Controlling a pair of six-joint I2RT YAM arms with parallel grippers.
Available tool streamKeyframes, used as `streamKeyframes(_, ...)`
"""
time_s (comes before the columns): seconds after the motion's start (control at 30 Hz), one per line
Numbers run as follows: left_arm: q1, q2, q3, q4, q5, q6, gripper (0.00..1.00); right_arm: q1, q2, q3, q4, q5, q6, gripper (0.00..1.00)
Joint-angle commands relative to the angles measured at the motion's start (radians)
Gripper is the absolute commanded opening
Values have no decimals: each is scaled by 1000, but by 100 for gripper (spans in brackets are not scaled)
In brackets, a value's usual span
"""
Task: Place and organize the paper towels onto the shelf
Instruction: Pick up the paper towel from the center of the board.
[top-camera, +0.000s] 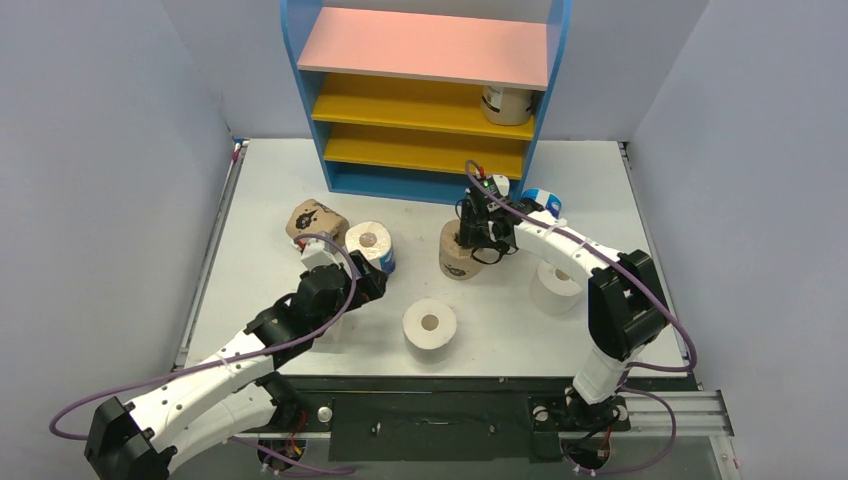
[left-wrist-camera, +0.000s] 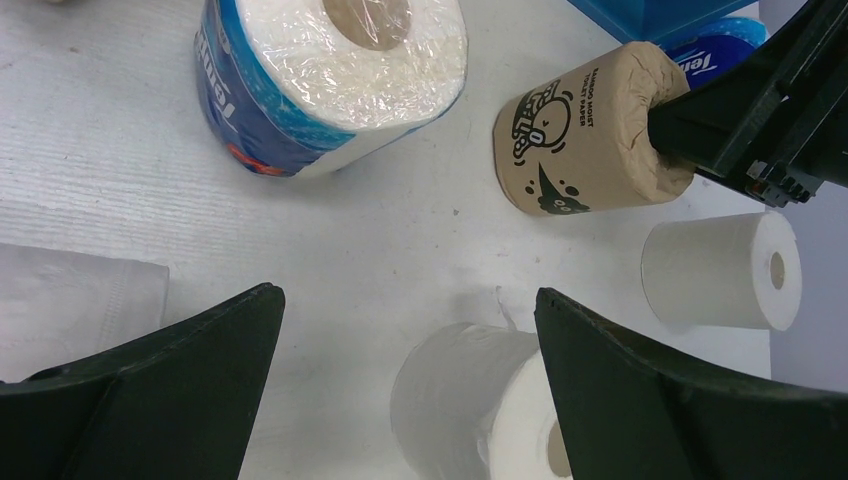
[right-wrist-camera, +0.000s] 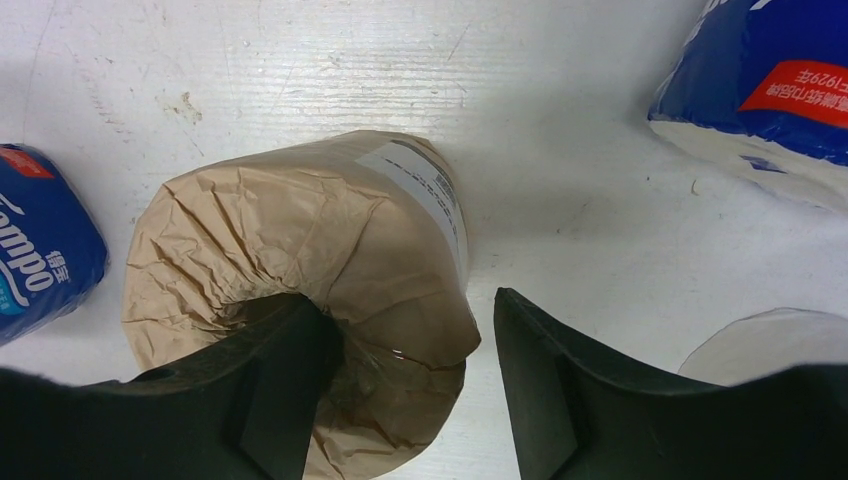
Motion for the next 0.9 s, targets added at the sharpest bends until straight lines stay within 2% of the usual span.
streamKeyframes(0.0, 5, 6, 2, 39, 5, -10, 97, -8, -17, 31, -23, 6, 31, 56)
streamKeyframes(0.27, 5, -1, -2, 30, 5, -18, 97, -10, -35, 28, -18, 7, 70, 45)
streamKeyframes(0.53, 5, -3, -2, 33, 6, -21, 97, -9, -99, 28, -12, 10, 115, 39)
streamKeyframes(0.87, 6, 12, 7, 53, 7, -17, 97, -11, -193, 104, -65, 22, 173, 31)
